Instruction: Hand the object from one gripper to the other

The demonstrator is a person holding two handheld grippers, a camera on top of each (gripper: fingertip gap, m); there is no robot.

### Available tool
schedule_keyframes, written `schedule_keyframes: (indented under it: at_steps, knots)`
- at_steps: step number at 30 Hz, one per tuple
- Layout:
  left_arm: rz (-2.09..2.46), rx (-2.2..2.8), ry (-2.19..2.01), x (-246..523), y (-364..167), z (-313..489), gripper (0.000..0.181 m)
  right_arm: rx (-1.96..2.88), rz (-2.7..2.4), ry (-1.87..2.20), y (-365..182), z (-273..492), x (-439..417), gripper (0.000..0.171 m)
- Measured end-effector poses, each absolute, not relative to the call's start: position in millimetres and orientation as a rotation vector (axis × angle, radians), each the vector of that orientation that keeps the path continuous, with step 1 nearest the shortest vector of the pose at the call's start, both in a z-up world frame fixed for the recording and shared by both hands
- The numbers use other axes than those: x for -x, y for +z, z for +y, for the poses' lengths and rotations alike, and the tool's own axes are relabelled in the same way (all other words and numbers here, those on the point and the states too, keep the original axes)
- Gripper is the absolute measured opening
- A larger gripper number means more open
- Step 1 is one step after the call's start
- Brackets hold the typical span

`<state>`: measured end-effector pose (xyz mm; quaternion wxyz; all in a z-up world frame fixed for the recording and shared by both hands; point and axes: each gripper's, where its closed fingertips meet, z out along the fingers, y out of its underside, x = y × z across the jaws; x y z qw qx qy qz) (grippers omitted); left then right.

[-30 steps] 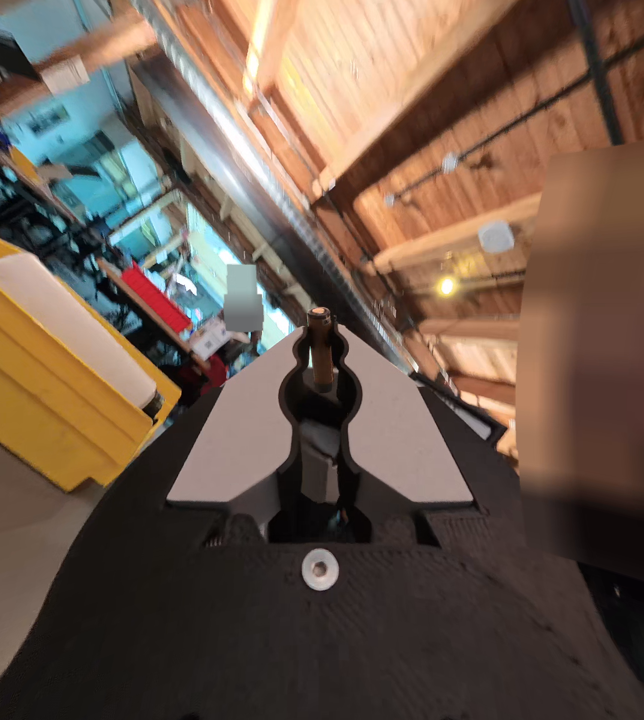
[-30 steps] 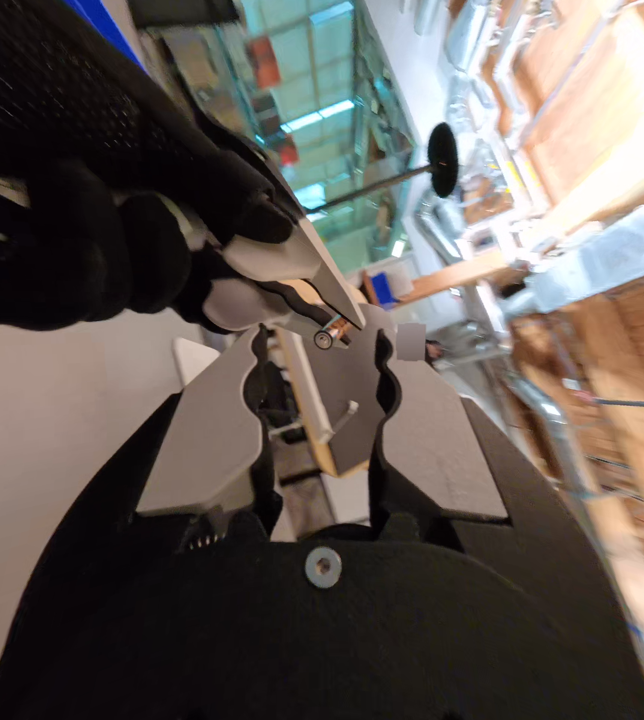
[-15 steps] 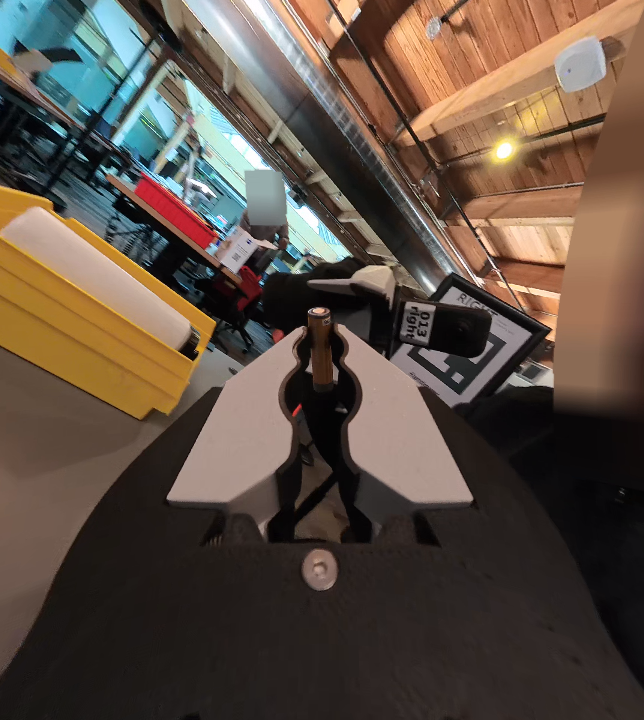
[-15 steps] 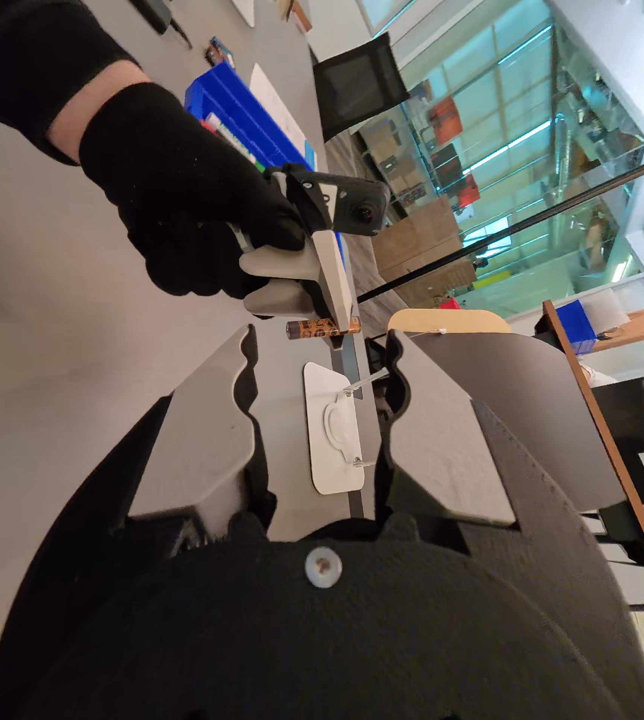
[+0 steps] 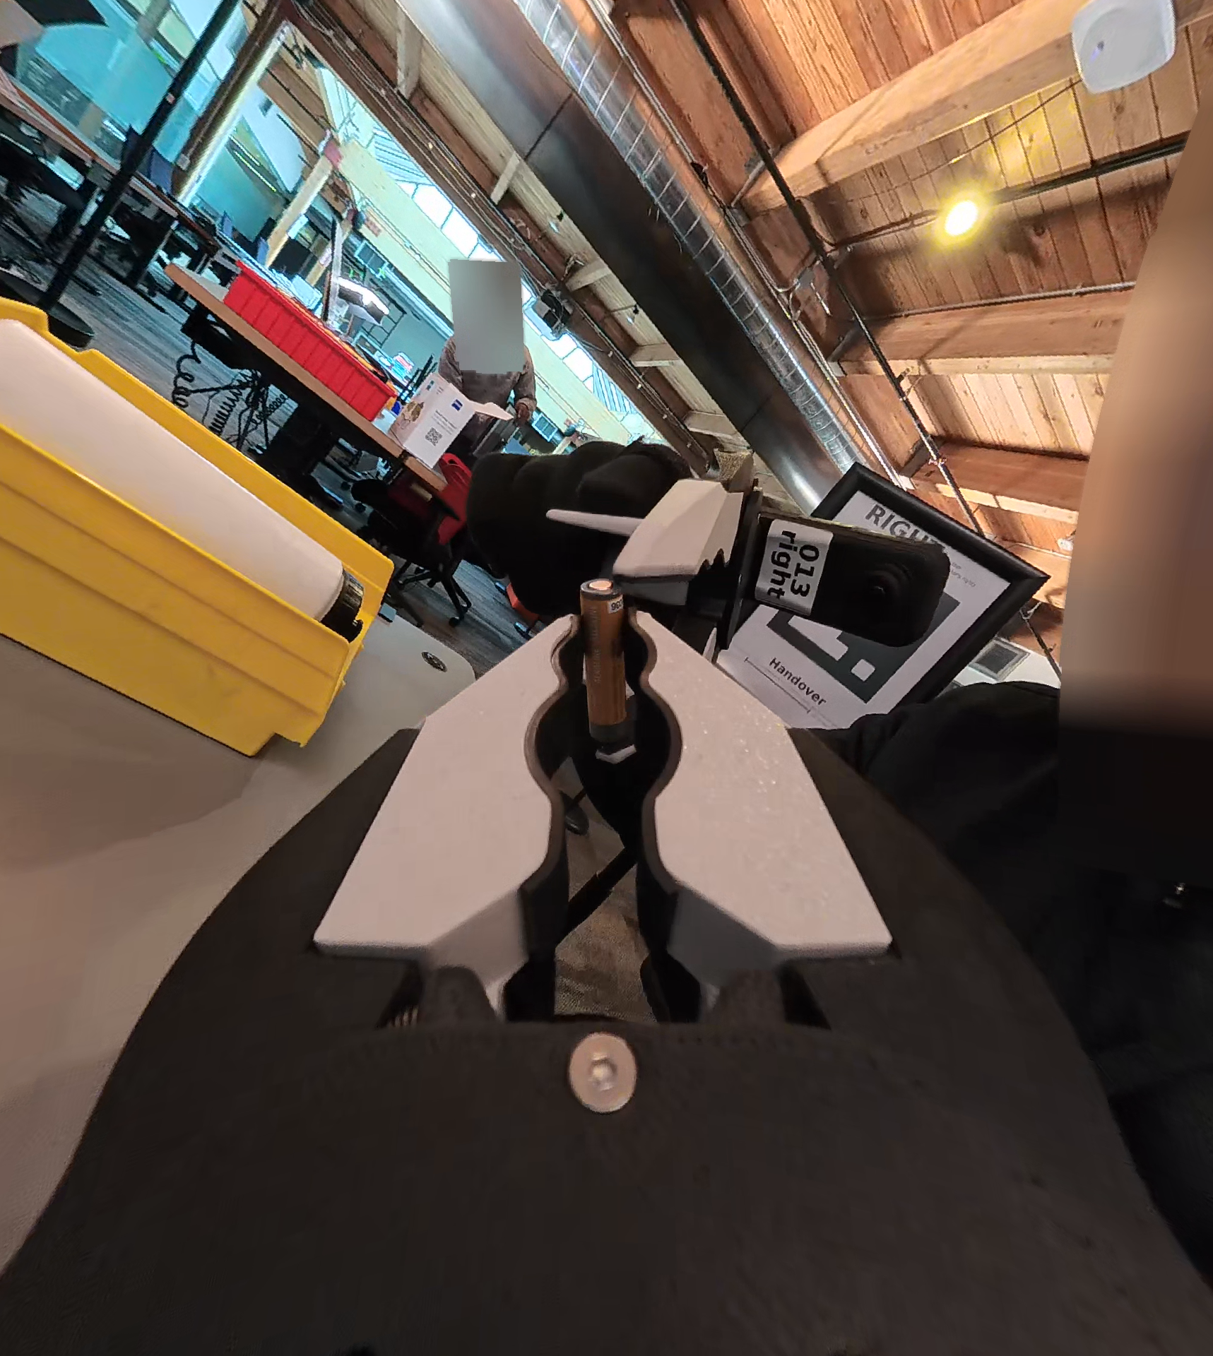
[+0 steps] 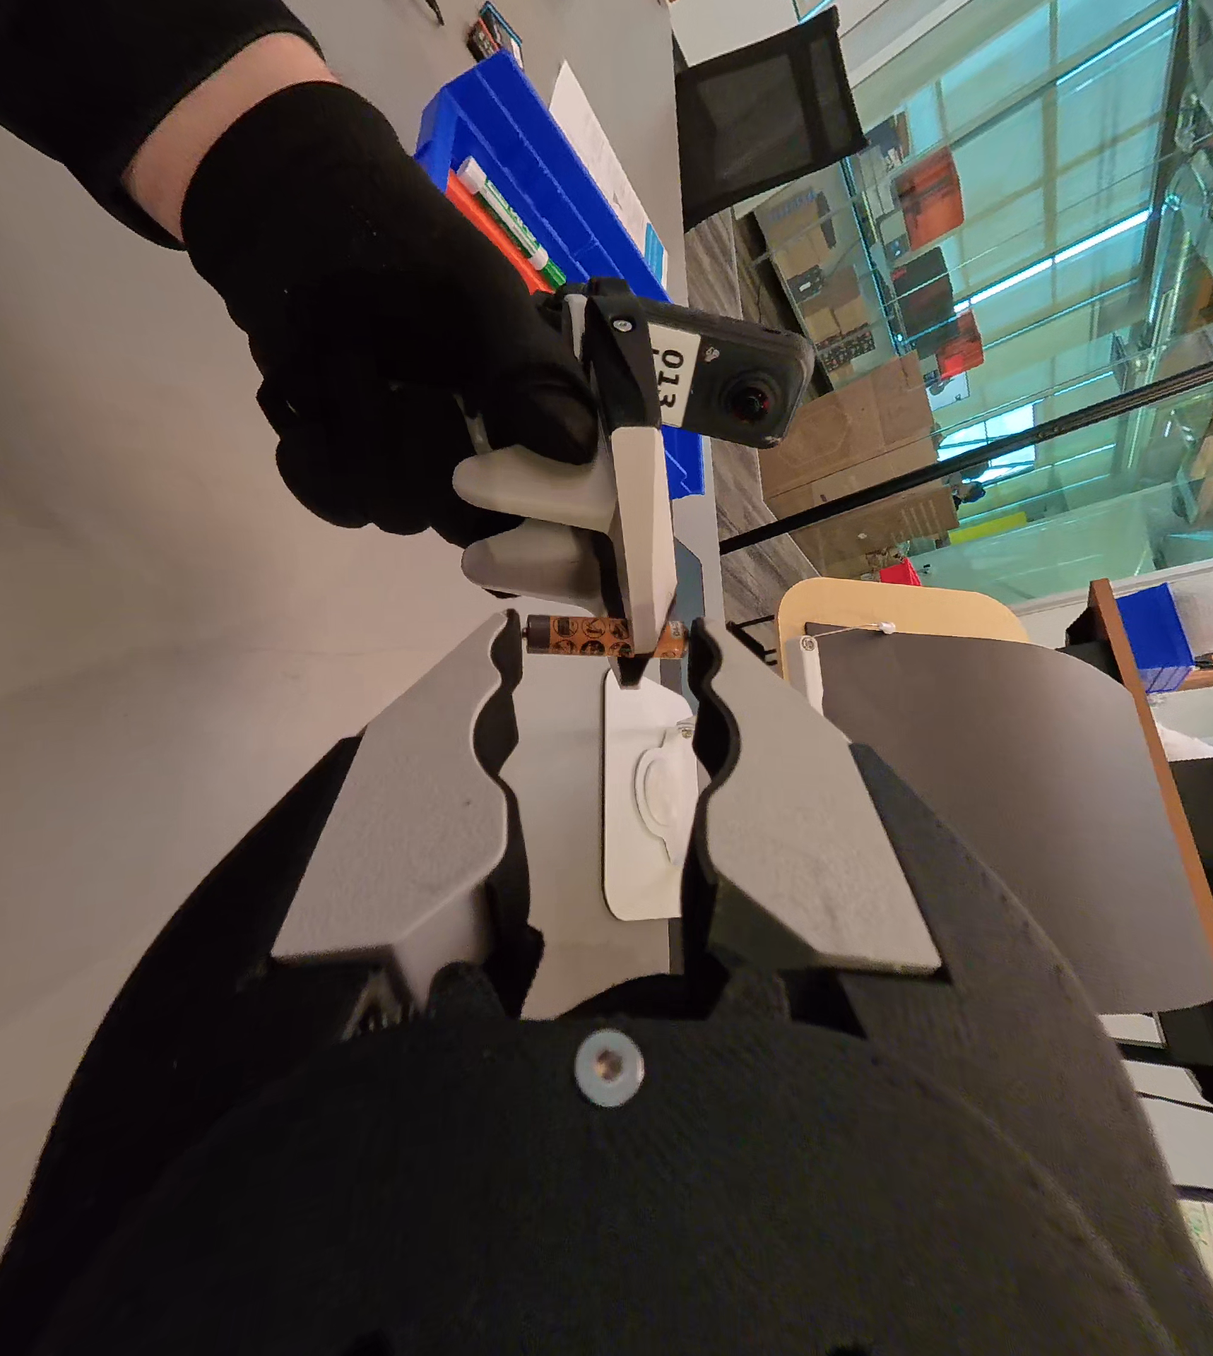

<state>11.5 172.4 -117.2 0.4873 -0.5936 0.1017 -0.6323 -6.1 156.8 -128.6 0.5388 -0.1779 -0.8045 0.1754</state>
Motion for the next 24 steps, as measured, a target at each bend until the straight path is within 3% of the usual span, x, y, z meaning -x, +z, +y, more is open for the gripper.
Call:
schedule_keyframes:
  at_steps: [24]
  knots:
    - [0.320,1.487,-1.528,-21.6,-123.9,170.3,0.007,0.462,-1.961,0.442,-138.5,158.0,-0.1,0.049]
